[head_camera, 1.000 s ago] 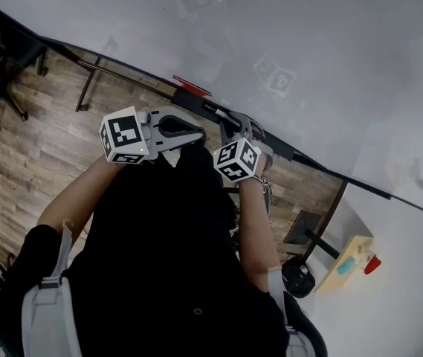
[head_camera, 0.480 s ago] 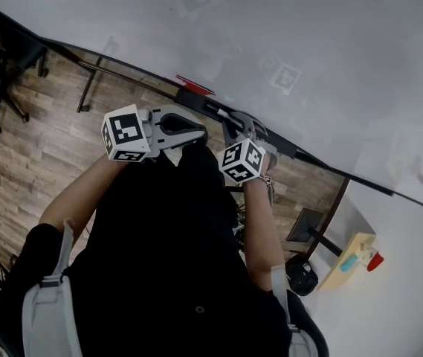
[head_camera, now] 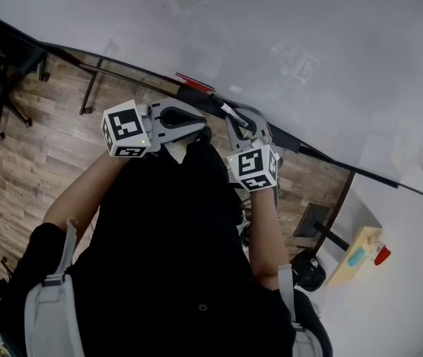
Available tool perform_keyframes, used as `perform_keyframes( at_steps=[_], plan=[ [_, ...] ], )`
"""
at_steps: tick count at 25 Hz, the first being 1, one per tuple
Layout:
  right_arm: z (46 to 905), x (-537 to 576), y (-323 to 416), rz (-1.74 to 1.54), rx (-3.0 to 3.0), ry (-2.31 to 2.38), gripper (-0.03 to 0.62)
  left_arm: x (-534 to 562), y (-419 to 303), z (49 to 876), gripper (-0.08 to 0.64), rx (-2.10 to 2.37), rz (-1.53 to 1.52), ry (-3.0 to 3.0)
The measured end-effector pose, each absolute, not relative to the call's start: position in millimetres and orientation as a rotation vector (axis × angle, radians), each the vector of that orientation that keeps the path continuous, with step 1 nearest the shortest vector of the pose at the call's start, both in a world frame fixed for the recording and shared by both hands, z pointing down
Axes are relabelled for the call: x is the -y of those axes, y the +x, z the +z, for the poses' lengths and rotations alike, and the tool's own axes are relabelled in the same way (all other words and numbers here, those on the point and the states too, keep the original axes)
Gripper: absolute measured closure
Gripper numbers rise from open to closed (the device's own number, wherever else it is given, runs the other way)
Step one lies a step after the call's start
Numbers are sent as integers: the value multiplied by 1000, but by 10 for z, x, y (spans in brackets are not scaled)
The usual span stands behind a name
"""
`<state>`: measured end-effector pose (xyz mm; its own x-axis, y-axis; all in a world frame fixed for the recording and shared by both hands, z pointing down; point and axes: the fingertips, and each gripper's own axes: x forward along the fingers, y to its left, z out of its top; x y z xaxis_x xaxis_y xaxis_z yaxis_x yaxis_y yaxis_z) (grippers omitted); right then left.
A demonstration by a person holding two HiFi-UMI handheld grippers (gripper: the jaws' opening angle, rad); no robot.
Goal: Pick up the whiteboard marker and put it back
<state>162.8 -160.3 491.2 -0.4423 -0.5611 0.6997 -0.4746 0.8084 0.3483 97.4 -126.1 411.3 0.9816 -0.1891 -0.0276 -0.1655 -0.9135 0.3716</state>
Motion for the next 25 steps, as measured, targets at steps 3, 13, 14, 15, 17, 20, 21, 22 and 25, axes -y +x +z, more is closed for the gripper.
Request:
perform_keyframes(
  at_steps=[3, 13, 14, 15, 17, 20, 21, 22, 25],
  plan=[
    [4686, 1594, 1620, -67, 2204, 825, 518, 1307, 950, 4096, 548, 278, -90, 2759],
    [3897, 1468, 1682, 259, 2666, 985, 518, 1452, 891, 3880, 549, 386, -124, 2801],
    [3819, 1435, 1694, 293, 2711, 993, 518, 1449, 887, 3842, 548, 396, -121, 2803],
    [3746, 1404, 1705, 323, 2756, 996, 518, 1446, 886, 3811, 548, 402, -121, 2806],
    [3625, 1367, 1718, 380, 2838, 994, 518, 1456, 885, 3768, 548, 403, -133, 2810],
    [3482, 1344, 1737, 448, 2932, 996, 518, 1472, 889, 3680, 548, 393, -144, 2822],
    [3438, 1331, 1742, 464, 2962, 994, 518, 1468, 890, 3651, 548, 390, -146, 2827],
    [3398, 1313, 1749, 477, 2991, 988, 518, 1461, 892, 3630, 548, 387, -150, 2831],
    [3284, 1228, 1782, 501, 3074, 967, 518, 1409, 902, 3592, 549, 375, -164, 2834]
  ],
)
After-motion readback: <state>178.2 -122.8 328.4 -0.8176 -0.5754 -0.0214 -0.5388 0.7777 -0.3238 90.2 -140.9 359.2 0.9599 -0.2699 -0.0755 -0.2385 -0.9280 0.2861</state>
